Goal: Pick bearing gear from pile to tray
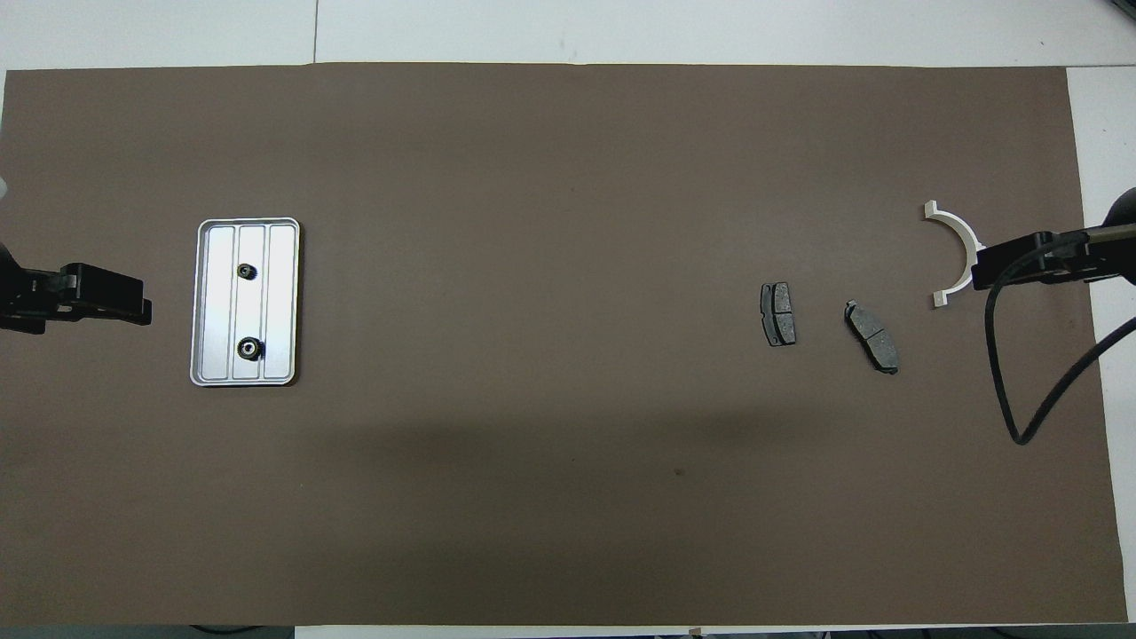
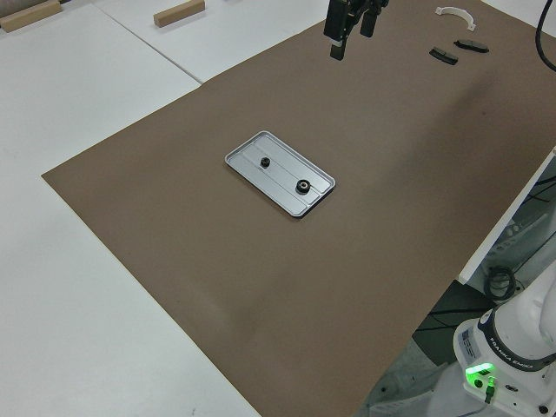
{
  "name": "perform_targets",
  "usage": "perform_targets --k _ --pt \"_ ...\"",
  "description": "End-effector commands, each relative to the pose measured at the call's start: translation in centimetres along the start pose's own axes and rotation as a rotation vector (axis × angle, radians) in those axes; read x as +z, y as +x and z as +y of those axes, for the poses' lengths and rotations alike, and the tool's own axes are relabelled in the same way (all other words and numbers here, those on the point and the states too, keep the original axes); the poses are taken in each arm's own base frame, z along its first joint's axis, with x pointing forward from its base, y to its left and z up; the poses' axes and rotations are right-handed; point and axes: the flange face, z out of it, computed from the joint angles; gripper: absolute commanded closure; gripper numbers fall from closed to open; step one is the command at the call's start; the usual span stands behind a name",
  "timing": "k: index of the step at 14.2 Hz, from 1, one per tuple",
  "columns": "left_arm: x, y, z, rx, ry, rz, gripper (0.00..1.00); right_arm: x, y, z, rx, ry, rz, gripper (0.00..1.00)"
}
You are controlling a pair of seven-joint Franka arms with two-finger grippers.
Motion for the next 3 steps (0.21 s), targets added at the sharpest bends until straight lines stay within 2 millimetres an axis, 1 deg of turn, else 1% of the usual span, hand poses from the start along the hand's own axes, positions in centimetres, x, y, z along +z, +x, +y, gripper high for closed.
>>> perform_targets --k 1,3 --pt "-0.12 -0.11 -0.4 0.009 -0.017 -0.01 0.0 -0.18 -0.39 0.23 -0.012 0.011 0.015 0.0" --pt "-0.05 -0.1 -0.48 0.007 -0.017 -0.012 0.0 -0.18 -0.39 0.15 -0.014 0.011 0.015 0.0"
